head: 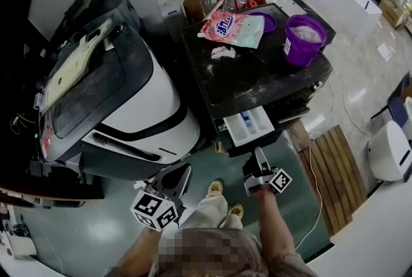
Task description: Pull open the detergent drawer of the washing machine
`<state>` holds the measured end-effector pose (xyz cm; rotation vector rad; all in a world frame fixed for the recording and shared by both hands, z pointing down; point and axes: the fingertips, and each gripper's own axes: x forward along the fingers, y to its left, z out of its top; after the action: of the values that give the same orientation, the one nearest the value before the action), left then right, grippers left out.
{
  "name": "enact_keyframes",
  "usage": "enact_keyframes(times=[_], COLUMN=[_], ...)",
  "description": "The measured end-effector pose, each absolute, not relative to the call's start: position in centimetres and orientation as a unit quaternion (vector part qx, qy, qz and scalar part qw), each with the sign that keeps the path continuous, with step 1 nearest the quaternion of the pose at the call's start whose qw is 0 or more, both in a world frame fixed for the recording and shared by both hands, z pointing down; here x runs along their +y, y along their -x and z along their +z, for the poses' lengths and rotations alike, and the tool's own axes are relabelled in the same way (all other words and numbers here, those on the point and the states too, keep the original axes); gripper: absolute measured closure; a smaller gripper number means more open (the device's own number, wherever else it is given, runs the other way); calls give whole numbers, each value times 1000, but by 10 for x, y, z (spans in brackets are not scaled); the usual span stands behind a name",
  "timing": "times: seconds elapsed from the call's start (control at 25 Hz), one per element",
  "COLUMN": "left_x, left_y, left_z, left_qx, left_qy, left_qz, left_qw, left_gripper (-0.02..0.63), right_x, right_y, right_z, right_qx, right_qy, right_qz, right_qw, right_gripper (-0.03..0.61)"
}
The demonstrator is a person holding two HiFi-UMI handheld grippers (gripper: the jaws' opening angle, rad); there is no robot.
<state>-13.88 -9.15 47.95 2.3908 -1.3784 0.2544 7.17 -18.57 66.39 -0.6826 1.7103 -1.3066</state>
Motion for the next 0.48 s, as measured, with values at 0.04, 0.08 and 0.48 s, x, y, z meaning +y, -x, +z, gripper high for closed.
enact_keyframes(times=[0.04,0.08,0.48], left_x=[-91,-91,-93], left_y=[138,136,125], left_z=[479,479,476], left_qx=[-488,-488,-480], left_qy=[-848,-849,-854], left_qz=[90,90,87], left_qw=[184,185,181], left_gripper=[592,592,593], right_x=[-184,-182,-169], right_y=[-72,-73,-79], right_z=[664,663,664], right_qx=[685,685,682], right_qy=[273,272,273], right_qz=[-522,-523,-529], right_qw=[428,428,425], right_gripper=[275,275,276])
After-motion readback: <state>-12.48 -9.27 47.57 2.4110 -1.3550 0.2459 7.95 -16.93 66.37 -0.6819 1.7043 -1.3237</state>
